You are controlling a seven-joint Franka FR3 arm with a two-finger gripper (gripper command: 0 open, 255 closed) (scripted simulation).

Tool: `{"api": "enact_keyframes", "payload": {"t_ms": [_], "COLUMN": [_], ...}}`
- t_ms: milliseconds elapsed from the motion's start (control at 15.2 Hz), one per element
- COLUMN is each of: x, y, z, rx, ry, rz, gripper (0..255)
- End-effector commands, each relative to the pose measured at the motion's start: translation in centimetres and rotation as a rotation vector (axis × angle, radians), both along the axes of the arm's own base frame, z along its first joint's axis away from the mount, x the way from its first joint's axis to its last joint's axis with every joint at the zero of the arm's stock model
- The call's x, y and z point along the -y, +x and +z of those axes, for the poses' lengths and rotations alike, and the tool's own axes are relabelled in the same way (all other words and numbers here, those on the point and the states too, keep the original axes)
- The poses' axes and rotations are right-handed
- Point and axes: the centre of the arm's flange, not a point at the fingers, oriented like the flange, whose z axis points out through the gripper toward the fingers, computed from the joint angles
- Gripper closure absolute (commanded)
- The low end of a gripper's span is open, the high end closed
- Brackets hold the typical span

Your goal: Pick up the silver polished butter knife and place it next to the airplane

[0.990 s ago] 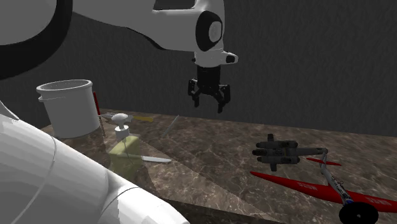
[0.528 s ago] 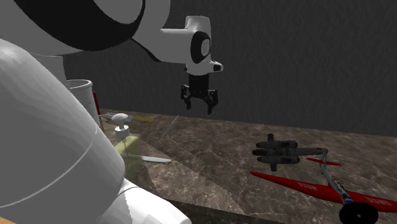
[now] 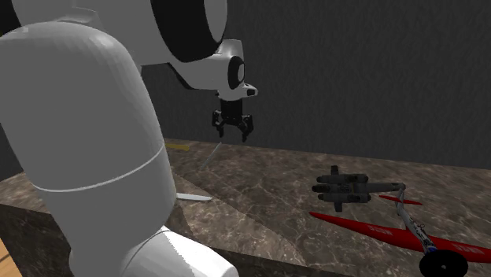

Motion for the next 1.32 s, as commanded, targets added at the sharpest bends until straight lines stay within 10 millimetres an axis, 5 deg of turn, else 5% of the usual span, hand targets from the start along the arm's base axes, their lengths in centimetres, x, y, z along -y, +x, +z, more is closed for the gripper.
{"api": "enact_keyframes", "payload": {"t_ms": [0,858,1254], "x": [-2.0,-16.4,-16.7], "y": [1.1,6.3,6.7], "z": [-1.2,-8.1,-11.3], "rx": [0.001,0.009,0.009], "ry": [0.001,-0.003,-0.003], "rz": [0.019,0.139,0.139], "gripper": [0,0,0]}}
